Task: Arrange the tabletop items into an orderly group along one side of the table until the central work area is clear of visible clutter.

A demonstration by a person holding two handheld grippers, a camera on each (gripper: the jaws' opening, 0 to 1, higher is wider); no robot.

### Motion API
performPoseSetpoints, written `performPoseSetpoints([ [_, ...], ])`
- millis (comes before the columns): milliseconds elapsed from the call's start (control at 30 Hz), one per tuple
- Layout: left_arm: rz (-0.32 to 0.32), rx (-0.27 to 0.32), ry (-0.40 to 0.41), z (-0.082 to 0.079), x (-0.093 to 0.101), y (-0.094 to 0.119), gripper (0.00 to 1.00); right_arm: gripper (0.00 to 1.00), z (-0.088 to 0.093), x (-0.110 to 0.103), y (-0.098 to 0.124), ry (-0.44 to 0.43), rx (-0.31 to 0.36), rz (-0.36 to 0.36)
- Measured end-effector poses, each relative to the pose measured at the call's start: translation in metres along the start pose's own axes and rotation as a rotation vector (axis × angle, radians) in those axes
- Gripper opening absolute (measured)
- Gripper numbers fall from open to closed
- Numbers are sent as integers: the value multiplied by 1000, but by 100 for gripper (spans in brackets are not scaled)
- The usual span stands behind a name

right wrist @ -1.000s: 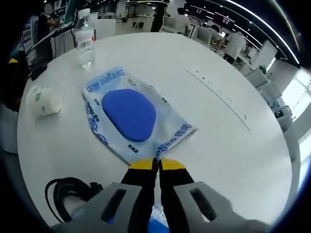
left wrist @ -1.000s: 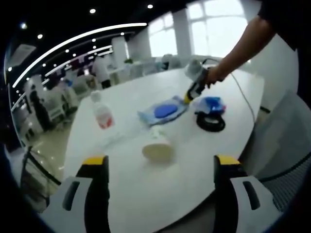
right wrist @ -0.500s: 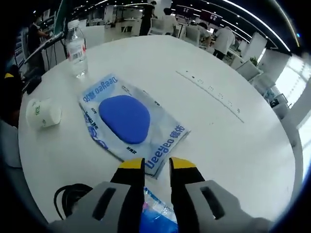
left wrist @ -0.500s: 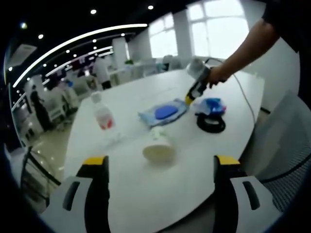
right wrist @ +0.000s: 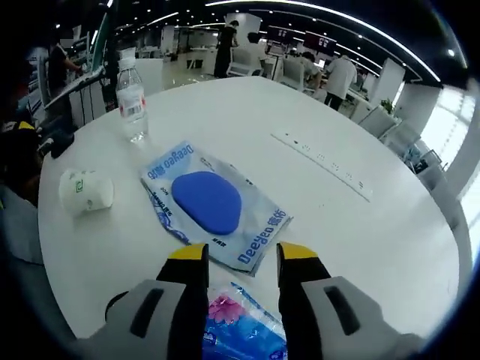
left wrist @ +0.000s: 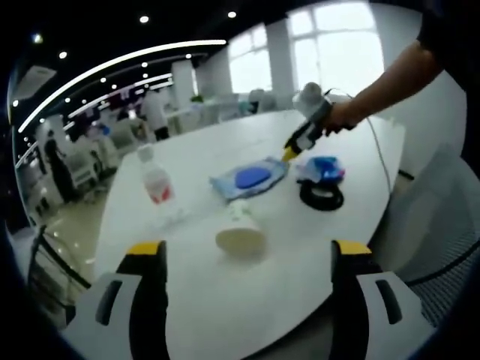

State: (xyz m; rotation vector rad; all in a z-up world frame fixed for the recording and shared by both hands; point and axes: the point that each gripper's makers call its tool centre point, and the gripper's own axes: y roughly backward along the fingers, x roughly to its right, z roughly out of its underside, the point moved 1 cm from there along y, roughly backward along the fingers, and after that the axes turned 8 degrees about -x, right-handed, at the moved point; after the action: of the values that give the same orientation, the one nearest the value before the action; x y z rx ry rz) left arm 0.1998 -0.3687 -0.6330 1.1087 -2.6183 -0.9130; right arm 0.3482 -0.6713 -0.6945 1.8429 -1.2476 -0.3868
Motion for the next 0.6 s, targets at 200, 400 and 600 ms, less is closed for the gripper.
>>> performPoseSetpoints([
  [200, 13, 22, 23, -4, 1, 1, 92, 53, -6, -16, 13, 22, 52, -14],
  [400, 14, 29, 40, -5, 0, 2, 95, 63, -9, -33, 22, 21, 85, -30],
  [600, 9, 40, 50, -6, -2, 3, 96, 68, -12, -57, 29, 10, 113, -69],
])
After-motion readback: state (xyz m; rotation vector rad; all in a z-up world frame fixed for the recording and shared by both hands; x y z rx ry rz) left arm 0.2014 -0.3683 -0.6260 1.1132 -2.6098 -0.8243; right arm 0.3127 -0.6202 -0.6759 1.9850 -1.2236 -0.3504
